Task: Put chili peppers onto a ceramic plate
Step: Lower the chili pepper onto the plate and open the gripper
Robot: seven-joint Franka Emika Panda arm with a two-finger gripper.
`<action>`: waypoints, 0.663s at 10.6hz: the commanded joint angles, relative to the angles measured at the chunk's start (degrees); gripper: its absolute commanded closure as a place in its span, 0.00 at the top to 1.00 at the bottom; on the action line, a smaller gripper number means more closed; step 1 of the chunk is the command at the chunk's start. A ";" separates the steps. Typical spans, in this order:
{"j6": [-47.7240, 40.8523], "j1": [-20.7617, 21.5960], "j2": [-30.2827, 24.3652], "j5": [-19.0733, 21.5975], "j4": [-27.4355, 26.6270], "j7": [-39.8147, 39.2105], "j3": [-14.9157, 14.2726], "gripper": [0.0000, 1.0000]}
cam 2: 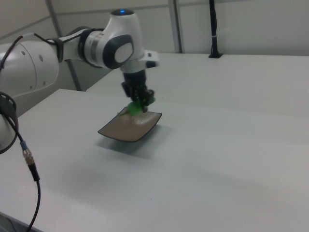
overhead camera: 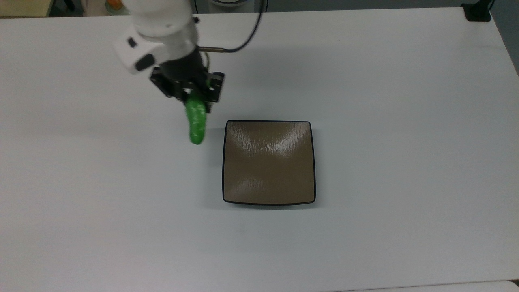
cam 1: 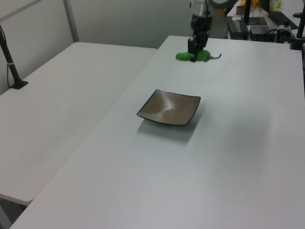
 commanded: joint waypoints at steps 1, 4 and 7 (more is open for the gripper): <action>5.92 6.57 2.95 0.73 -0.93 8.90 -0.61 0.05; 14.19 9.04 6.56 0.65 -1.02 20.07 -0.52 0.05; 20.44 10.54 9.45 -0.23 -1.46 27.91 -0.52 0.05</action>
